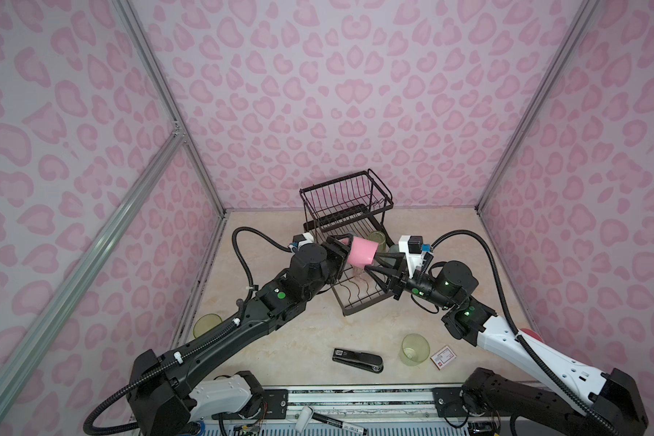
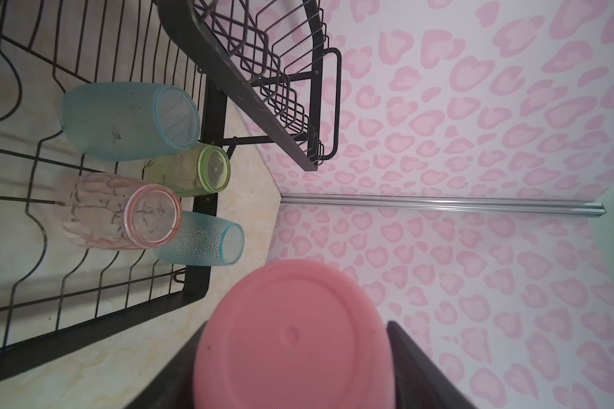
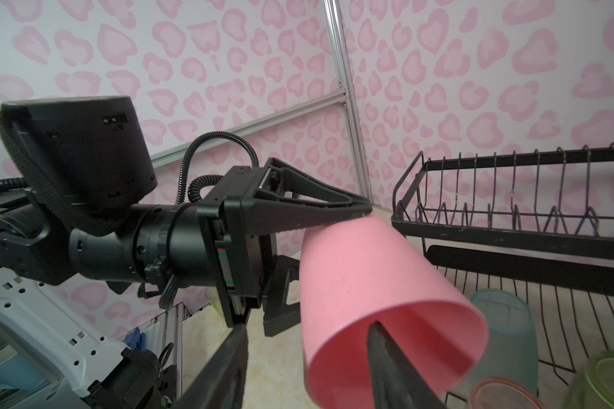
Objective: Load cups into a dish rack
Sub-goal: Pick up the cup from the middle-right of the table, then place the cup upside down at the dish rack.
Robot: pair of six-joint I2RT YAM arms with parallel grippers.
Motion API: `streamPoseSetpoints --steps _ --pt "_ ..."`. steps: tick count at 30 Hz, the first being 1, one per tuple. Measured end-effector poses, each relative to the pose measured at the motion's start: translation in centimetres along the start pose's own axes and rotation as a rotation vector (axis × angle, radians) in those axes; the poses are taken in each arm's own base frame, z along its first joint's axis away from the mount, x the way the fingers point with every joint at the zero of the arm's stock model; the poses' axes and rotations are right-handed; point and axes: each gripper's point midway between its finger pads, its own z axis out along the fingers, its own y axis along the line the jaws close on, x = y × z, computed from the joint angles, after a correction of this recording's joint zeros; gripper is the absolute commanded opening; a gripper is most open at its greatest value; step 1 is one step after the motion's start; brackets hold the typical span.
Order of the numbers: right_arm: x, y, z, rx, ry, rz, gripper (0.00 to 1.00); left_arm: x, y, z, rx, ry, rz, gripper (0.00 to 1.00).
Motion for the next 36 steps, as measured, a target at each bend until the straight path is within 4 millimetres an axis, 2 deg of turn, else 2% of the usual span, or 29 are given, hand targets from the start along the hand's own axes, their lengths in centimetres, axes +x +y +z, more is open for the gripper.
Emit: streamPoseSetpoints --steps 4,8,12,18,24,29,36 --pt "0.2 -3.0 -1.2 0.102 0.014 0.063 0.55 -0.7 0.4 0.0 -0.014 -0.043 0.053 0.62" --pt "0.3 -6.1 -2.9 0.22 0.013 0.146 0.54 -1.4 1.6 0.0 -0.052 -0.091 0.13 0.62" --pt "0.7 -7.8 -4.0 0.306 0.04 0.195 0.54 -2.0 2.6 -0.1 -0.089 -0.138 0.223 0.6" --pt "1.5 -10.5 -5.8 0.445 0.072 0.26 0.53 -1.4 2.8 -0.3 -0.117 -0.187 0.394 0.6" --pt "2.5 -14.3 -8.6 0.614 0.09 0.349 0.53 -0.5 3.8 -0.3 -0.167 -0.223 0.586 0.6" --pt "3.0 -16.0 -10.4 0.689 0.084 0.405 0.52 0.6 4.7 0.2 -0.201 -0.234 0.731 0.59" --pt "3.3 -16.5 -11.2 0.715 0.085 0.425 0.52 2.3 6.8 1.3 -0.256 -0.233 0.919 0.6"
